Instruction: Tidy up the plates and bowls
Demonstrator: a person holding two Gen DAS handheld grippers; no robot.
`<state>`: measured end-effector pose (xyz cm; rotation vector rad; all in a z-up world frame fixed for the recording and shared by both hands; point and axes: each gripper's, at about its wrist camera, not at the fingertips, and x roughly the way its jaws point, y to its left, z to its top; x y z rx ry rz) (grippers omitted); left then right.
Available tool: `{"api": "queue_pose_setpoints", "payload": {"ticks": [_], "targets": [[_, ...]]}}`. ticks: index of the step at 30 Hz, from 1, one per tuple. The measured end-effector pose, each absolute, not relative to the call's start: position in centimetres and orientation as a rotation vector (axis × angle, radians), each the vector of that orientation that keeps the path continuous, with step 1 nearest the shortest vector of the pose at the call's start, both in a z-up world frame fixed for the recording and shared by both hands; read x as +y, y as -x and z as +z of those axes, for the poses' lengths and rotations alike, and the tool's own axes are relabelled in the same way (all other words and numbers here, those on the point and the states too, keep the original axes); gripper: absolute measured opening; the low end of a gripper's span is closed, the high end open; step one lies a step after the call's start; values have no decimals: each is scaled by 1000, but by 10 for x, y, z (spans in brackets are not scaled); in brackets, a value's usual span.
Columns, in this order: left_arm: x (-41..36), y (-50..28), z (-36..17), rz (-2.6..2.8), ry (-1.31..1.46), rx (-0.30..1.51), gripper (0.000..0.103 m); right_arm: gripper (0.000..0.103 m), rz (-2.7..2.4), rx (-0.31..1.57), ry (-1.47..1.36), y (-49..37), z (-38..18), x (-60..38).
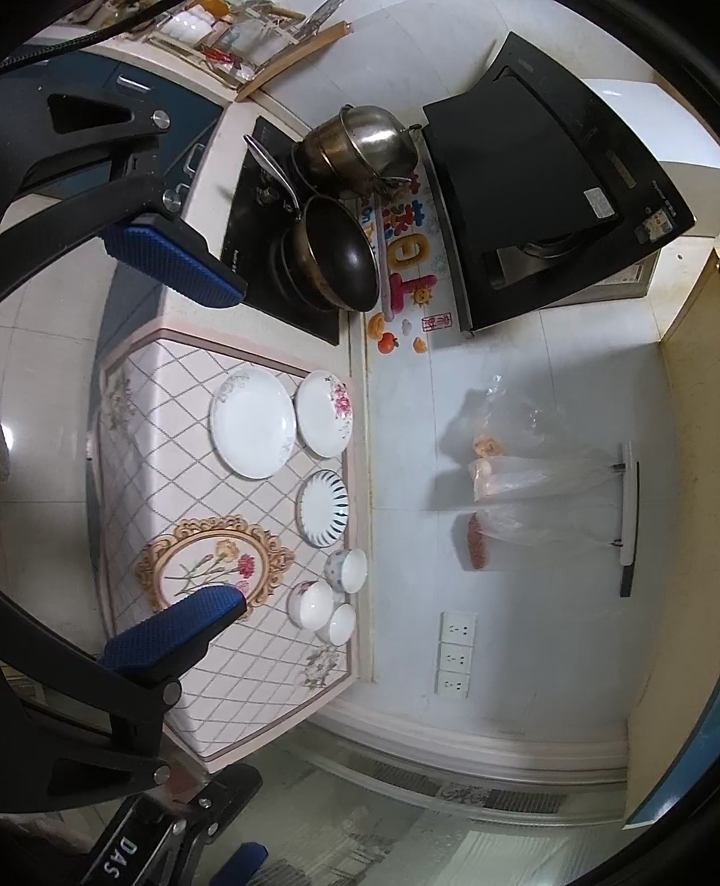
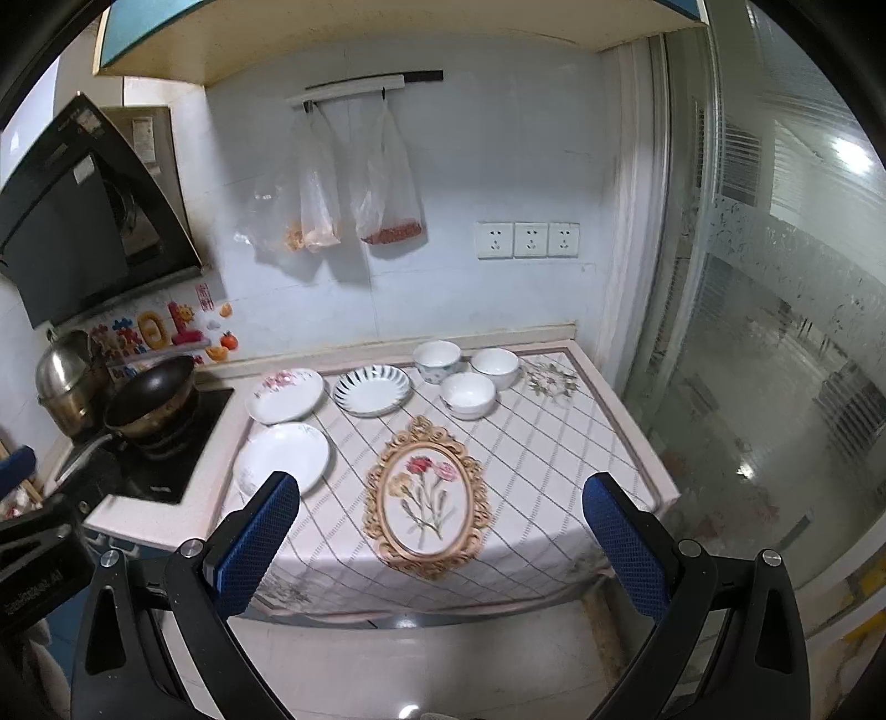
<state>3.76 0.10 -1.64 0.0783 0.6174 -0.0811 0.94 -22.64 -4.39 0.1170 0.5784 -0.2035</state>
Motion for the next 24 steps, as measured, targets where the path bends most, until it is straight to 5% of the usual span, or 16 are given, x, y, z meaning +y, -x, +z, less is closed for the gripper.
{"api": "queue_pose_setpoints", "payload": {"ticks": [11,21,24], "targets": [[73,-135,-76,18,-38,690,103,103,-83,720,-227,-102,-111,-199],[101,-283,-198,17,31,1006,101,100,149,957,-402,-269,-236,-195],[101,-321,-235,3,56,1098,98,92,221,1034,-430,-331,-281,-194]]}}
